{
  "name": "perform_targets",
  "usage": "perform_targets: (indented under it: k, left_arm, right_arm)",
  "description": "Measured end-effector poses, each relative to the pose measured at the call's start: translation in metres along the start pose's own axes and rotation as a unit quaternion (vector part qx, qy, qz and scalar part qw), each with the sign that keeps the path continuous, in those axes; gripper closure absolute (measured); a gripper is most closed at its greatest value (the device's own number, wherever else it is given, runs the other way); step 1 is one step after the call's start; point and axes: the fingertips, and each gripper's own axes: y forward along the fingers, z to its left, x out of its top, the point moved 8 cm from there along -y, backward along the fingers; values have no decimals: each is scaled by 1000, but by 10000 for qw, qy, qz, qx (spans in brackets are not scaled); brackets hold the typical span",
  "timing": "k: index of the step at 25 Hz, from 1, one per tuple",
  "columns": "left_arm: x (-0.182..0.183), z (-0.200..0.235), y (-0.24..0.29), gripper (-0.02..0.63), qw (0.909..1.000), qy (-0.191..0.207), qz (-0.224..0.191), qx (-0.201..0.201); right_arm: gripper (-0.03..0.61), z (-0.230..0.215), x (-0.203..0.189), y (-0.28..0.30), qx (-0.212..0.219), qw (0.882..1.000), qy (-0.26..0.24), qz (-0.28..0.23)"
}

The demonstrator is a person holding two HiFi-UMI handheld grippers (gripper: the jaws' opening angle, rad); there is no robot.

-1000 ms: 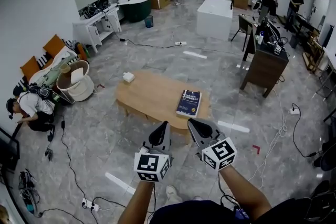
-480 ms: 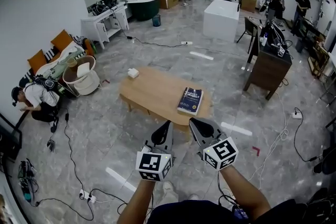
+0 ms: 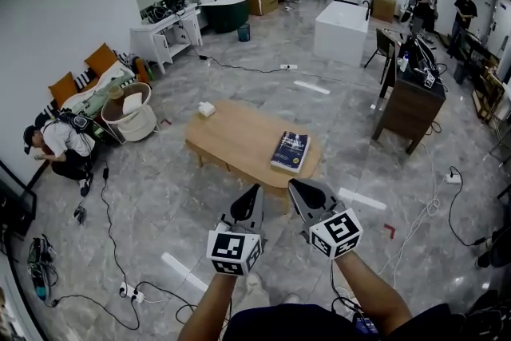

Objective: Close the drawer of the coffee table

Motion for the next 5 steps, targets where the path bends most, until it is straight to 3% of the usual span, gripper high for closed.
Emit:
perform_targets:
  k: [5]
  left_arm:
    - [1, -10, -7, 615, 10000, -4, -5, 7]
  right_arm:
    - [561, 1, 3, -12, -13, 10000, -1, -16]
